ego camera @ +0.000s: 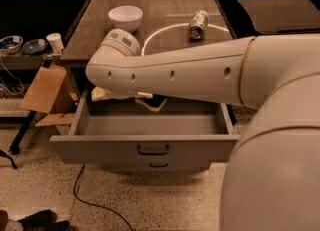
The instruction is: Pick sponge from top drawer and place on counter
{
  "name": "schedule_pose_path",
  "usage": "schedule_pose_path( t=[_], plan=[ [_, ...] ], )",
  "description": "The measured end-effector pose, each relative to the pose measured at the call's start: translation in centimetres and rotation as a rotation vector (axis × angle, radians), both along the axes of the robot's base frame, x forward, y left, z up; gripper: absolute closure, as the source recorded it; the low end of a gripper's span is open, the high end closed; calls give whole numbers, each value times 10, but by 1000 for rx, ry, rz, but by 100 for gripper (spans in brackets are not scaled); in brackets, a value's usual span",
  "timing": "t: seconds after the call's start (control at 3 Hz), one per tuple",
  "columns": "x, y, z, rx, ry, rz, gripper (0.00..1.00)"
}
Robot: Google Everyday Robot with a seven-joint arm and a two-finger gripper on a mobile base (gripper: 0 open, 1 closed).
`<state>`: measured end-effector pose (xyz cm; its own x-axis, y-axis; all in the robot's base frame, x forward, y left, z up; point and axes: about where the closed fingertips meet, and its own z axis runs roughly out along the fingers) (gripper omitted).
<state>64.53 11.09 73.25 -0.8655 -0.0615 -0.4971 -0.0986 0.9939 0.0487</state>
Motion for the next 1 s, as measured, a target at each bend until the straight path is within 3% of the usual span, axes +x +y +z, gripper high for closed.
schedule_pose_path(
  t=[0.33, 0.67, 1.0],
  plan=[
    [17, 6, -7, -5, -37, 28, 0],
    [35, -3, -30, -12, -31, 27, 0],
    [47, -30, -64, -39, 14, -21, 0]
  ],
)
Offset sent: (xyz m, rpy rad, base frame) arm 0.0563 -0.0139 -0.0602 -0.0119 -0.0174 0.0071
